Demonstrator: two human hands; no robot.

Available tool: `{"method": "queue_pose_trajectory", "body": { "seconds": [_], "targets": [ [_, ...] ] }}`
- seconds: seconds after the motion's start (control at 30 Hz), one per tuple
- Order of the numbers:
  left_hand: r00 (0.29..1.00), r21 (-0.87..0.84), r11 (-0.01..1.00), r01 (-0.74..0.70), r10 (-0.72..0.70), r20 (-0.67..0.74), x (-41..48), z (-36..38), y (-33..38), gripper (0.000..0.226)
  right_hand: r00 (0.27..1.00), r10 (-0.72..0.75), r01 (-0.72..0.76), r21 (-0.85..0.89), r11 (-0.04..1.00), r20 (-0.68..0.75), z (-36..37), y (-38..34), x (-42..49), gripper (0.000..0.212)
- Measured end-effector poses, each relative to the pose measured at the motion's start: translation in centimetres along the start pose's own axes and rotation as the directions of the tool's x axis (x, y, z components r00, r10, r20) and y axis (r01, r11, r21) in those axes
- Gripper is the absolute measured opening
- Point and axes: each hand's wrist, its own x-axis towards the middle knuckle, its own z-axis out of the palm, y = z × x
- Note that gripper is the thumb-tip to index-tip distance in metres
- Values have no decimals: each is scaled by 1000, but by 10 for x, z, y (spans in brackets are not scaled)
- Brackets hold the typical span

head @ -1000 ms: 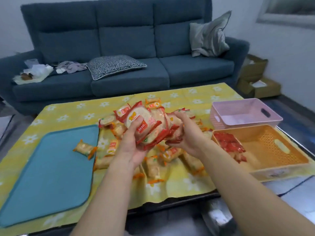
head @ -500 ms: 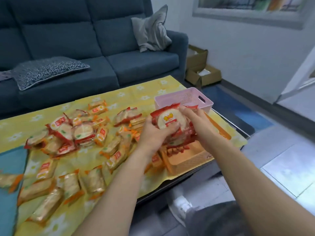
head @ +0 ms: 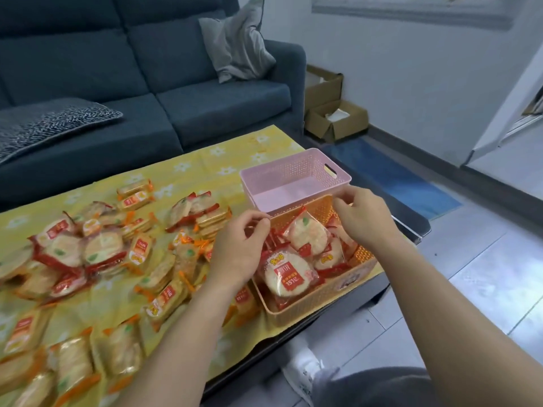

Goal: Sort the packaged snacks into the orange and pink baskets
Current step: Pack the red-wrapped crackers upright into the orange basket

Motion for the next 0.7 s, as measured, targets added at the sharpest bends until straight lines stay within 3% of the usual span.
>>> {"method": "queue_pose_trajectory", "body": {
  "seconds": [0.1,0.2,0.27,0.4,0.6,0.7],
  "targets": [
    [999,94,995,-27,29,-16,5,8,-4,13,992,-48,51,-24,998,116,3,-4,3,25],
    [996,306,948,-92,81,49,8,14,-10,23,958,-47,107,-199,974,284,15,-4,2,54],
    [996,362,929,-79,57,72,8,16,-12,29,947,-19,102,-244,964,320,26,-3,2,60],
    [999,306,951,-38,27,42,12,20,-13,30,958,-14,87,-246,965,285,27,2,15,40],
    [998,179,984,-18,29,-57,21,18,-16,27,991,20,-32,92,995,136,12,2,14,25],
    [998,138,988,-68,70,-6,23,21,-16,35,982,-16,16,2,1000,191,31,-5,3,23]
  ]
}}
